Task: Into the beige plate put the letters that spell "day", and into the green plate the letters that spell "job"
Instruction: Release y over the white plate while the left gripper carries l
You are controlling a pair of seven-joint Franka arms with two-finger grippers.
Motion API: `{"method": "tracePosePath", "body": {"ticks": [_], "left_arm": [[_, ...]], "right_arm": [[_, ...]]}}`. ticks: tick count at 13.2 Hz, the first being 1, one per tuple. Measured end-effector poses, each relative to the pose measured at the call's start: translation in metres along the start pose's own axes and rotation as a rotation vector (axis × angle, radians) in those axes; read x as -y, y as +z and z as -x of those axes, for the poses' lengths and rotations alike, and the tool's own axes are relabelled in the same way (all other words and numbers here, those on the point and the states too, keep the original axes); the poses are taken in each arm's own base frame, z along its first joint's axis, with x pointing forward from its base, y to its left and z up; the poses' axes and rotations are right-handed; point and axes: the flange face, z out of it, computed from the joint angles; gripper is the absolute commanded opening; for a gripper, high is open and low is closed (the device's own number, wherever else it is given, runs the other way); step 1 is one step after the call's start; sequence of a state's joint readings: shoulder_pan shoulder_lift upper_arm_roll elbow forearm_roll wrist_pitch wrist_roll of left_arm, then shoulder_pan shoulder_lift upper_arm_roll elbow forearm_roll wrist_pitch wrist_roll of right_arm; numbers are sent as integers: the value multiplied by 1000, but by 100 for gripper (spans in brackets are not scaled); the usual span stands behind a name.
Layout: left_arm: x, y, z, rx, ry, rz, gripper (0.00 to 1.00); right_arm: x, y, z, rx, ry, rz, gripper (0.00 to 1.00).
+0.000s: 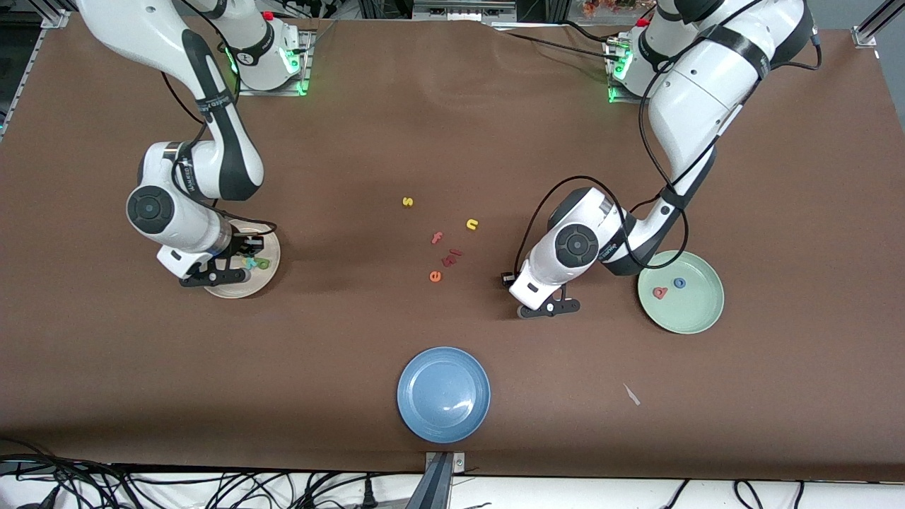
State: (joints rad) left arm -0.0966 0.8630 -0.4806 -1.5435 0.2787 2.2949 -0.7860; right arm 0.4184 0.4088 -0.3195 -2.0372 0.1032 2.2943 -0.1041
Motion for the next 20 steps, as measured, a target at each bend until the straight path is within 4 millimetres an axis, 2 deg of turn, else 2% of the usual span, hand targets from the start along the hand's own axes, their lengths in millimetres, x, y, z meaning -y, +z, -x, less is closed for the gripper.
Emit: {"method": "tracePosePath", "body": {"ticks": [1, 2, 4, 7, 10, 12, 13, 15, 18, 20], "left_arm": [[2, 0, -1, -1, -2, -2, 18], [3, 1, -2, -2, -4, -4, 2], [6, 1, -4, -5, -8, -7, 0], [9, -1, -9, -33, 14, -30, 0], [19, -11, -17, -33, 46, -87, 0], [34, -32, -26, -22, 92, -124, 0], [46, -45, -33, -18, 123, -140, 0], [82, -70, -49, 5, 192, -173, 0], [157, -91, -77, 67, 299, -199, 0], [208, -94, -89, 123, 326, -205, 0]], "right_arm": [[-4, 0, 0, 0, -9, 0, 100], [-4, -1, -1, -2, -15, 0, 100], [1, -12, -5, 19, -21, -6, 100], [17, -53, -19, 64, 0, -22, 100], [57, -81, -25, 79, 29, -22, 100], [81, -90, -23, 100, 50, -14, 100], [91, -96, -22, 113, 63, -10, 100], [104, -116, -21, 143, 80, -4, 100], [111, -148, -19, 186, 72, 1, 100], [123, -164, -15, 206, 52, 11, 100]]}}
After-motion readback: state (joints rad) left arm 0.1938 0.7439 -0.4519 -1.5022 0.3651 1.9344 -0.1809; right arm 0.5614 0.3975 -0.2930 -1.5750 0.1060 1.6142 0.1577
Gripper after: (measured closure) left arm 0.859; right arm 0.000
